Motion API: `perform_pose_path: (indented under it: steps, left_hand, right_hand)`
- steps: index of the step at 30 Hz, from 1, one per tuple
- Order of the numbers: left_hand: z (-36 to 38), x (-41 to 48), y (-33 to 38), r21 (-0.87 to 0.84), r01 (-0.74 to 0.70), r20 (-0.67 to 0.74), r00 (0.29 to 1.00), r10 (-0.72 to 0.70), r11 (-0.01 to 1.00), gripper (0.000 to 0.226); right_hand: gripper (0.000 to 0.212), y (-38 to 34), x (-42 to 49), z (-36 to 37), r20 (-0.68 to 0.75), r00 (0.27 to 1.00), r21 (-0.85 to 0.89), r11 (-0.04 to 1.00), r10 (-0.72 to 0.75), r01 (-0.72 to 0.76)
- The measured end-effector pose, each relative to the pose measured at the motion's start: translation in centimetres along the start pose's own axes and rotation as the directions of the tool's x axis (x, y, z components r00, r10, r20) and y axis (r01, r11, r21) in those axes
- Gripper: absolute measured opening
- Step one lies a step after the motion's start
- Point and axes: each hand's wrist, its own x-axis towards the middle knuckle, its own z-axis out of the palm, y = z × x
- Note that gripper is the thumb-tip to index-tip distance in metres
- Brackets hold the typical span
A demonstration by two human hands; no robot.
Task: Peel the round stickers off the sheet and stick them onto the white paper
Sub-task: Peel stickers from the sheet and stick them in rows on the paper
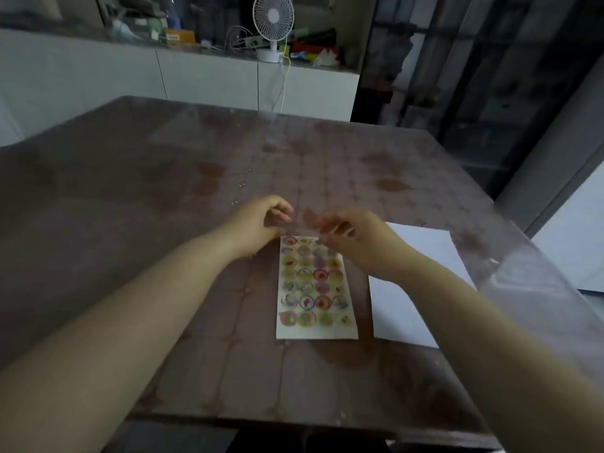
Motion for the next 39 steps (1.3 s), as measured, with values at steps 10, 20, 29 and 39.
perform_pose_path:
  steps: [10, 20, 29, 39]
  left_hand:
    - [-0.9, -0.1, -1.2, 0.029, -0.070, -0.050, 0.996, 0.071, 0.997, 0.029]
    - [-0.5, -0.5, -1.3, 0.105, -0.066, 0.011, 0.998, 0.065, 0.992, 0.035]
    - [-0.3, -0.9, -1.3, 0.127, -0.088, 0.089, 0.993, 0.077, 0.988, 0.065]
    - [-0.2, -0.5, -1.7, 0.113, -0.073, 0.098, 0.993, 0.062, 0.991, 0.070]
  right_hand:
    - [0.023, 2.0, 5.4, 3.6, 0.114, 0.977, -0.192, 0.961, -0.181, 0.201]
    - [0.020, 3.0, 5.2, 3.3, 0.075, 0.944, -0.210, 0.921, -0.321, 0.329]
    - [0.009, 2.9, 5.0, 3.6, 0.018, 0.959, -0.177, 0.943, -0.284, 0.283]
    - [0.011, 2.9, 5.0, 3.4, 0.010, 0.957, -0.209, 0.935, -0.291, 0.286]
